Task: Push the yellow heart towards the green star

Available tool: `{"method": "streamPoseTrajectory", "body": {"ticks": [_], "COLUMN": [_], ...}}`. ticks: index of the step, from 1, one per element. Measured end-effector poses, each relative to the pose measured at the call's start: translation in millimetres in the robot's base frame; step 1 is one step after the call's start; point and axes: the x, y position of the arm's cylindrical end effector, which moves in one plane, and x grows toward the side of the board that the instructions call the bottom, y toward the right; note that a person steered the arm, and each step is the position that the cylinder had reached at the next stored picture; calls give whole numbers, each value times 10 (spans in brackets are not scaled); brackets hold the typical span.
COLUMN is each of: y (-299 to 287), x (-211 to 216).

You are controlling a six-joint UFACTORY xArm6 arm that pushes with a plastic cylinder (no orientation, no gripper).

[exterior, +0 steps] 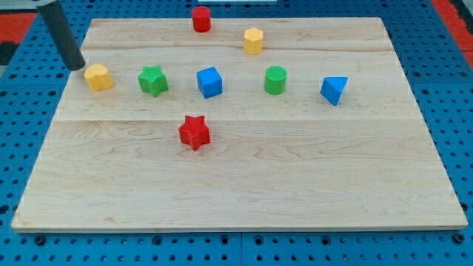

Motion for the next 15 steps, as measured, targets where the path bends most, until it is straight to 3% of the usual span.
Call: {"method": "streamPoseTrajectory", "body": {"ticks": [3, 7, 10, 12, 14, 15], "y": [636, 435, 767, 835, 482, 839], "x": [-52, 983, 1251, 996, 1723, 1846]}}
